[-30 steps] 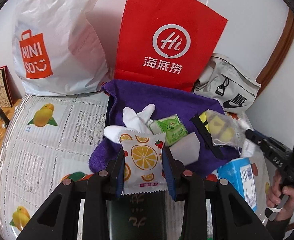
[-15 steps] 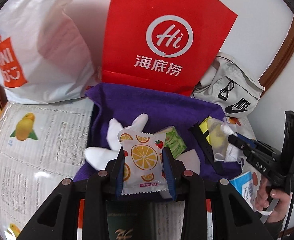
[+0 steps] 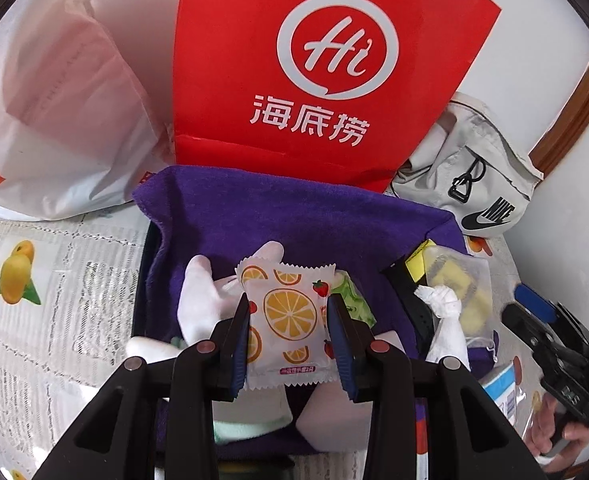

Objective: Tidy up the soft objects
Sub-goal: 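Open the left tool to drop the packet while the right tool releases the tissue on the towel, then move the right tool to the green wipes pack while the left tool moves to the black strap, then grasp the green wipes pack with the right tool while the left tool grasps the black strap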

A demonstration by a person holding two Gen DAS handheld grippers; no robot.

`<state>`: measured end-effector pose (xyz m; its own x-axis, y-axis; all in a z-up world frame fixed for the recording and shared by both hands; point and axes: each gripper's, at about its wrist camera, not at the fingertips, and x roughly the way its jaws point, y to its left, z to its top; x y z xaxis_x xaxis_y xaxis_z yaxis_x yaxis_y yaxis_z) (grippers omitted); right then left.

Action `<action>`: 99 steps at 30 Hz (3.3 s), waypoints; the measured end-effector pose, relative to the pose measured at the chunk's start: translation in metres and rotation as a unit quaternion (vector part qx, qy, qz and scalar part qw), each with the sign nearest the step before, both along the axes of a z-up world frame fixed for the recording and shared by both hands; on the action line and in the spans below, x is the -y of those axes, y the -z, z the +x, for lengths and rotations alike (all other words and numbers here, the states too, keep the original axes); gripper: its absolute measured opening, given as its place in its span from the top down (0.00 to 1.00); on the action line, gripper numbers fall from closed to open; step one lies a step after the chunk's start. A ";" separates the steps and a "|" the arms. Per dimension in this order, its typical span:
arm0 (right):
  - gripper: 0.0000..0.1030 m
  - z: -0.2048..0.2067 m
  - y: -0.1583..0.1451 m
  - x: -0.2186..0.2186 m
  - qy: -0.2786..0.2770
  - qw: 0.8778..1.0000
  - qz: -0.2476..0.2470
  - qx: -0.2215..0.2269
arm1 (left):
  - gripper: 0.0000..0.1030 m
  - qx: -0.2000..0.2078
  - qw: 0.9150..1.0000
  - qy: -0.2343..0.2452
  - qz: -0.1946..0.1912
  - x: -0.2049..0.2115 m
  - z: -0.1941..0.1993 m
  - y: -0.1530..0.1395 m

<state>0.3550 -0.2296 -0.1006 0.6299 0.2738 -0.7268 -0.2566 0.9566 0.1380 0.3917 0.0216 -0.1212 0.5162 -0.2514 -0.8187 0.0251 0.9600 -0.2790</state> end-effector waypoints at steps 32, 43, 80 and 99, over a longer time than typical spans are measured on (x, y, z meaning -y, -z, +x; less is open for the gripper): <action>0.42 -0.119 -0.005 -0.013 -0.027 0.999 0.013 -0.037 | 0.30 0.057 0.997 -0.032 0.031 -0.023 -0.093 -0.048; 0.42 -0.194 -0.003 -0.046 -0.092 0.996 -0.014 -0.016 | 0.30 0.040 0.998 -0.039 0.039 -0.032 -0.170 -0.042; 0.38 -0.221 0.076 -0.099 -0.207 0.969 -0.117 -0.066 | 0.30 -0.026 0.997 -0.065 -0.027 -0.072 -0.257 0.023; 0.77 -0.211 0.074 -0.107 -0.180 0.978 -0.083 -0.065 | 0.30 -0.040 0.997 -0.063 -0.033 -0.075 -0.268 0.036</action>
<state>0.1439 -0.1227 -0.1741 0.4137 0.3333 -0.8472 -0.5723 0.8189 0.0427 0.1241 0.0965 -0.1574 0.4804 -0.2432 -0.8427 -0.1187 0.9339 -0.3372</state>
